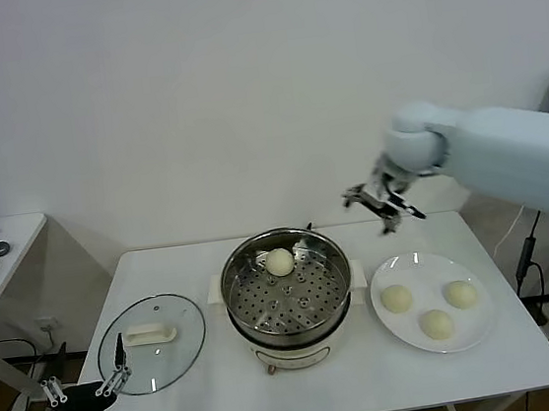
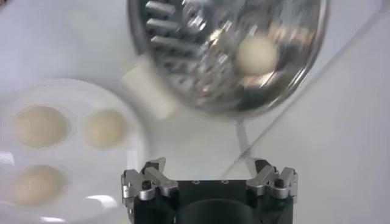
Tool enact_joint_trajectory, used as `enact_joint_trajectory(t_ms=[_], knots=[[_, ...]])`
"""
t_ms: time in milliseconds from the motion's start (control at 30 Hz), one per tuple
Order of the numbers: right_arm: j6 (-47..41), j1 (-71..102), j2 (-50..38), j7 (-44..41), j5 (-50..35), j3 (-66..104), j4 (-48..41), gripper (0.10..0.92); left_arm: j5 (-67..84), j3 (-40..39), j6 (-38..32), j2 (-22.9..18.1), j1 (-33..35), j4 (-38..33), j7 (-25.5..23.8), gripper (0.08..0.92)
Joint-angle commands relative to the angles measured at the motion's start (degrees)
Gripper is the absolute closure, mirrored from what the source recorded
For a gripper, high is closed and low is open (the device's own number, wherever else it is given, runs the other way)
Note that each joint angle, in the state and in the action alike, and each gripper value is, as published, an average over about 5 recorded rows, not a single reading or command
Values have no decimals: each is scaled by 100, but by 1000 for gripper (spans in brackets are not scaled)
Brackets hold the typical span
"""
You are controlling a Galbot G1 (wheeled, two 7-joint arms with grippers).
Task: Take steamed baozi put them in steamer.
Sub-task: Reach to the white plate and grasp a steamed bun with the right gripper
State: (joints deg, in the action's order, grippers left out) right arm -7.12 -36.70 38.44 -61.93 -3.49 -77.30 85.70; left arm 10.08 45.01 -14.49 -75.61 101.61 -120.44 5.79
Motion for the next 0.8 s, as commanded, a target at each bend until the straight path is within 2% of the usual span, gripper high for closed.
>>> enact_joint_trajectory(t_ms=[33,400,800], knots=[[-961,1334,-1018,-27,-206,668,222,203,7,-3,6,24,-11,10,-2,177],[-550,2760,-294,-20,459,1885,-747,203,-24,47,6,-79,69,-1,-17,177],[-360,3290,510,206,865,2265,-1393,203,-53,120,5,-131,130,23,-28,177]])
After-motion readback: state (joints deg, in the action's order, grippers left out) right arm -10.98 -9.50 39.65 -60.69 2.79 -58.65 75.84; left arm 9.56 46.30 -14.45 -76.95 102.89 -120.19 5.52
